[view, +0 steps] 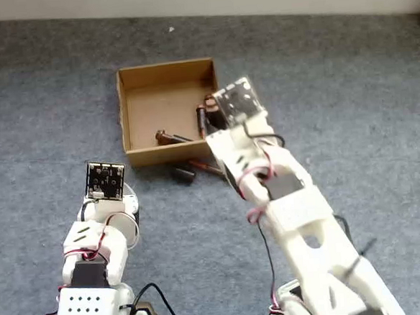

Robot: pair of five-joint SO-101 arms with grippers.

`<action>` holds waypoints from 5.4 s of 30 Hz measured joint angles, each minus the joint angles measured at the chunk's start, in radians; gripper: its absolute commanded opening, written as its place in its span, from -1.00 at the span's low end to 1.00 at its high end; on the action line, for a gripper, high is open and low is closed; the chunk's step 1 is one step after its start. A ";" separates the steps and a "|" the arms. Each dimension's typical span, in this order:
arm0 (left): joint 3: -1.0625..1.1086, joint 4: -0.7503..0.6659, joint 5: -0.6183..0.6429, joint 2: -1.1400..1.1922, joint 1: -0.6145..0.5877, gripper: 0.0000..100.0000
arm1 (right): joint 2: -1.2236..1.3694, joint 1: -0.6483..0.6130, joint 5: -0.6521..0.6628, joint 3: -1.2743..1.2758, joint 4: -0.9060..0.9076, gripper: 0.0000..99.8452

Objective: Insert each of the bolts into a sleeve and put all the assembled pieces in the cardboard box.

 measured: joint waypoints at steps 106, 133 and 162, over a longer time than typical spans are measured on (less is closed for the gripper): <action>0.000 0.000 0.000 0.000 -0.103 -0.99 | 1.023 -0.221 0.120 -0.878 0.827 -0.99; 0.000 0.000 0.000 0.000 -0.103 -0.99 | -0.080 -0.014 0.101 -0.175 0.934 -0.99; -0.003 0.000 -0.143 0.000 -0.103 -0.99 | -0.595 0.262 -0.107 0.373 0.528 -0.99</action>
